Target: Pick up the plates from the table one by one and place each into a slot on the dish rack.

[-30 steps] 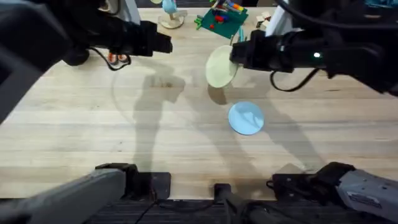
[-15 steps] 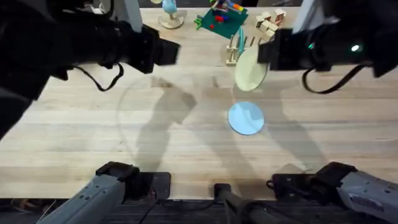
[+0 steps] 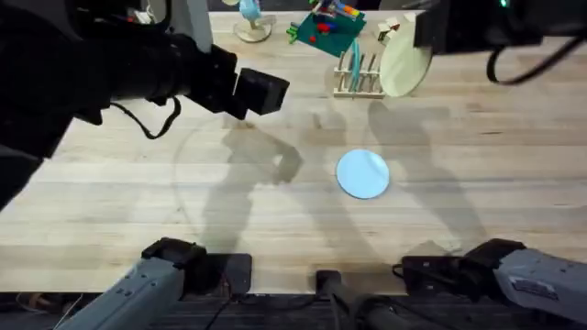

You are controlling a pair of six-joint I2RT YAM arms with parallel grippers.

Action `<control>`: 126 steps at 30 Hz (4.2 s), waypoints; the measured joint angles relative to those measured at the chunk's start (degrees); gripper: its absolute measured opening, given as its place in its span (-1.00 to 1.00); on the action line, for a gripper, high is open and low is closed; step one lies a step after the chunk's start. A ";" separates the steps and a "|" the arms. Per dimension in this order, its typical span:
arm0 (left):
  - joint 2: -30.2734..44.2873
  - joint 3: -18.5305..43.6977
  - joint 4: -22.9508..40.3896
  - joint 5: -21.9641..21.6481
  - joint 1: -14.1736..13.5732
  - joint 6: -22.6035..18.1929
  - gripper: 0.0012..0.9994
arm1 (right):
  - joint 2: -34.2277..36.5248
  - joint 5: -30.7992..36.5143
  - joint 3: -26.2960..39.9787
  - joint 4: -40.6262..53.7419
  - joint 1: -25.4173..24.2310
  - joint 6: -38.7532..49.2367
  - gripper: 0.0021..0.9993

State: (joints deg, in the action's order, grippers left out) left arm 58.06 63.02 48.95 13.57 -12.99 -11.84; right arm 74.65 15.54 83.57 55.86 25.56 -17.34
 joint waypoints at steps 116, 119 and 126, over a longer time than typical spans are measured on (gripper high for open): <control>1.57 -0.02 -0.02 -0.16 0.00 -0.19 0.99 | 37.18 14.72 18.82 -2.10 1.14 -0.70 -0.94; 1.57 -0.02 -0.02 -0.15 0.00 -0.19 0.99 | 37.18 14.72 18.82 -2.08 1.14 -0.70 -0.94; 1.57 -0.02 -0.02 -0.14 0.00 -0.19 0.99 | 37.18 14.72 18.82 -2.08 1.14 -0.73 -0.92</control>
State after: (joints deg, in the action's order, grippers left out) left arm 59.64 63.00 48.93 13.43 -12.99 -12.03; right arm 111.83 30.26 102.39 53.78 26.70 -18.06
